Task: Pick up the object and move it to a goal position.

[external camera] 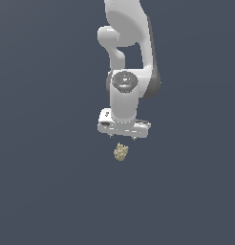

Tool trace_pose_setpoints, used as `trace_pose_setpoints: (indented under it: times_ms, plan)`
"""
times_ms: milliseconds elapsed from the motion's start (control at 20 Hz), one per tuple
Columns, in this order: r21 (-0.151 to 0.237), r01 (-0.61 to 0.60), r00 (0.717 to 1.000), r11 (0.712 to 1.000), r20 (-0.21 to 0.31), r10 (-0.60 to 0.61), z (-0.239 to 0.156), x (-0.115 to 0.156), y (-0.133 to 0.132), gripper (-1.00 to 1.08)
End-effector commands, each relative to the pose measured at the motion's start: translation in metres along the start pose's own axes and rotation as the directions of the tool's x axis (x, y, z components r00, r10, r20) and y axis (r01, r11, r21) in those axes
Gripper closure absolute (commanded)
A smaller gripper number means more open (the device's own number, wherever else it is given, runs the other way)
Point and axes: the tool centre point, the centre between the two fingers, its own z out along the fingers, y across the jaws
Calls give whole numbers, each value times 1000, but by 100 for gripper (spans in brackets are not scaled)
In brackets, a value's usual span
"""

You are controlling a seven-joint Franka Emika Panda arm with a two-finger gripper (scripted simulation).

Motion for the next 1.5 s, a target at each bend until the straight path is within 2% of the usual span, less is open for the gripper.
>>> trace_pose_setpoints:
  times_ms: [0,300,600,1100,1450]
  plan:
    - [0,-63,998,998,-5,63,6,6,0,-92]
    - [1,-198,980,980,-17,198,20,20,0,-92]
    - [2,-276,961,961,-25,276,29,27,1,-92]
    - [2,-298,954,955,-27,298,35,29,1,-92]
    - [2,-301,953,954,-28,301,69,29,1,-92]
